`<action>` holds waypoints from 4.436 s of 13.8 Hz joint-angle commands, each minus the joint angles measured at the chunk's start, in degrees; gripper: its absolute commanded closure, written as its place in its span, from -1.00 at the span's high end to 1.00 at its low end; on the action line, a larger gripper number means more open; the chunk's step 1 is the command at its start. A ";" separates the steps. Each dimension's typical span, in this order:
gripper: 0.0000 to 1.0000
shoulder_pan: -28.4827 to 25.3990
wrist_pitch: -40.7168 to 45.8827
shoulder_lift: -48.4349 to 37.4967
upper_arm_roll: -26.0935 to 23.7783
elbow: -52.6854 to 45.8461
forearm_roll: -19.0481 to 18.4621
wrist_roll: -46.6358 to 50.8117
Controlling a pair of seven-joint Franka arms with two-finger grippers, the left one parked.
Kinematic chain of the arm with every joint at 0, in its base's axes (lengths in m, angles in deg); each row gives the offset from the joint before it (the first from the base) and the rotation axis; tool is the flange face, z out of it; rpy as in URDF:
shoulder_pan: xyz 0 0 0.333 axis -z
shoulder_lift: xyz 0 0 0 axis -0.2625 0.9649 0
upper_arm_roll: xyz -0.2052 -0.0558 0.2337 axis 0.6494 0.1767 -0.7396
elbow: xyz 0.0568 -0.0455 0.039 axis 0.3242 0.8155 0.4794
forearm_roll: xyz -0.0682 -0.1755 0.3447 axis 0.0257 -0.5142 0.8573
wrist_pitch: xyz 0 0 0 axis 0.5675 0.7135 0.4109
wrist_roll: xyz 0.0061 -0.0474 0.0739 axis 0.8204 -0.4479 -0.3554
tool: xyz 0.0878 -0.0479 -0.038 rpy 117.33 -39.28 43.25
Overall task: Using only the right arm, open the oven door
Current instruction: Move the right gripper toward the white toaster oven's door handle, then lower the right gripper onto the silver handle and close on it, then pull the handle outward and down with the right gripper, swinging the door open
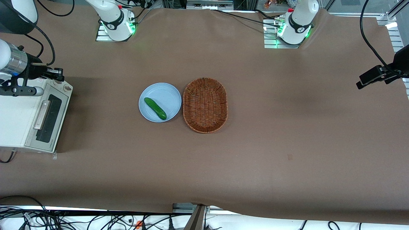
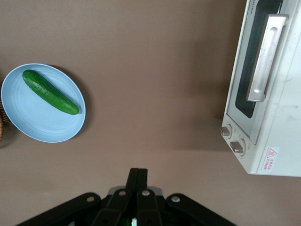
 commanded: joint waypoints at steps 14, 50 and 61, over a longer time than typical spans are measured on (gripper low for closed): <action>-1.00 -1.80 -1.65 8.40 -0.43 -1.11 -16.65 2.39; -1.00 -2.68 -23.37 19.31 5.46 9.70 -44.34 20.86; -1.00 -5.66 -23.72 20.54 4.84 9.97 -41.72 25.51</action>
